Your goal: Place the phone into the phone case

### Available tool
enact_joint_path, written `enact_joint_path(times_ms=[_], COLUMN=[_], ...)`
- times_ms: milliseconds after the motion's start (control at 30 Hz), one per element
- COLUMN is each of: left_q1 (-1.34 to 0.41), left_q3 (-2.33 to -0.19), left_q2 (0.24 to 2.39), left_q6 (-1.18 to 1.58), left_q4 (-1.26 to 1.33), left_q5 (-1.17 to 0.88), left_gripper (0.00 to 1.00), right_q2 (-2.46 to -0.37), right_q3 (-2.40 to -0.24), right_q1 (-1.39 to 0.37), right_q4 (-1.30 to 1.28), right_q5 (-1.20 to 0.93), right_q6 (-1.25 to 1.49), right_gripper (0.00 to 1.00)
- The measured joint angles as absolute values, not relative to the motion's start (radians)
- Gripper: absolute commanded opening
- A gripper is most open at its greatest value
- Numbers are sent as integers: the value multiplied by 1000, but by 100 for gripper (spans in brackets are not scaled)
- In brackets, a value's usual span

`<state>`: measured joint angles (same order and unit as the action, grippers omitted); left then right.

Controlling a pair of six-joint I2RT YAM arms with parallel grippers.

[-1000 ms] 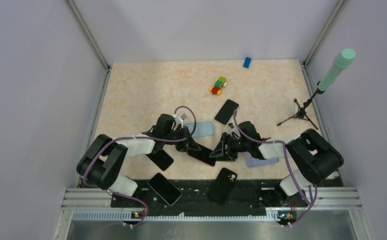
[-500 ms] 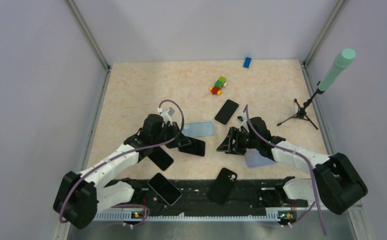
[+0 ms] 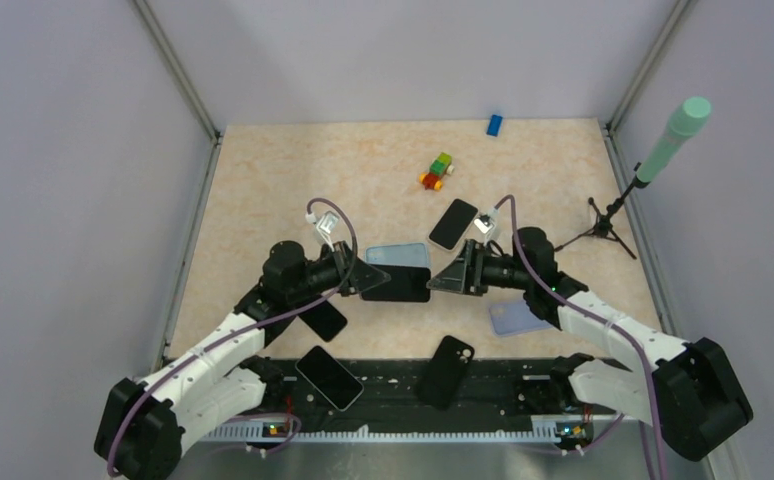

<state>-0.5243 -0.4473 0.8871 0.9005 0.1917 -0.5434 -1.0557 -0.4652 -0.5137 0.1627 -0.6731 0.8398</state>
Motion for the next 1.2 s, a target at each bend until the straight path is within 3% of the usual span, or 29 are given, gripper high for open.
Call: enact_joint_path(times_ms=[200, 567, 667, 833, 867, 900, 1067, 1200], left_q1=[-524, -524, -524, -524, -523, -521, -520, -520], left_q3=[-401, -397, -386, -363, -354, -348, -344, -344], left_q2=[886, 889, 897, 911, 913, 915, 925, 936], left_q6=[987, 1074, 1087, 1119, 1134, 1150, 1148, 1099], left_q4=[371, 551, 580, 628, 636, 645, 652, 579], left_q5=[-620, -675, -677, -685, -685, -686, -685, -640], left_gripper=[0, 0, 0, 0, 1, 5, 51, 65], right_q2=[-1056, -1100, -1118, -1152, -1153, -1154, -1154, -1152], right_q3=[-465, -432, -430, -424, -424, -424, -420, -422], right_q1=[-514, -515, -522, -527, -527, -526, -526, -530], right_q4=[335, 591, 659, 720, 733, 742, 744, 607], right_q5=[-770, -869, -886, -913, -923, -931, -936, -919], right_q6=[931, 1091, 1130, 1155, 1154, 1150, 1138, 1062], right_gripper=[61, 36, 27, 0, 0, 0, 0, 0])
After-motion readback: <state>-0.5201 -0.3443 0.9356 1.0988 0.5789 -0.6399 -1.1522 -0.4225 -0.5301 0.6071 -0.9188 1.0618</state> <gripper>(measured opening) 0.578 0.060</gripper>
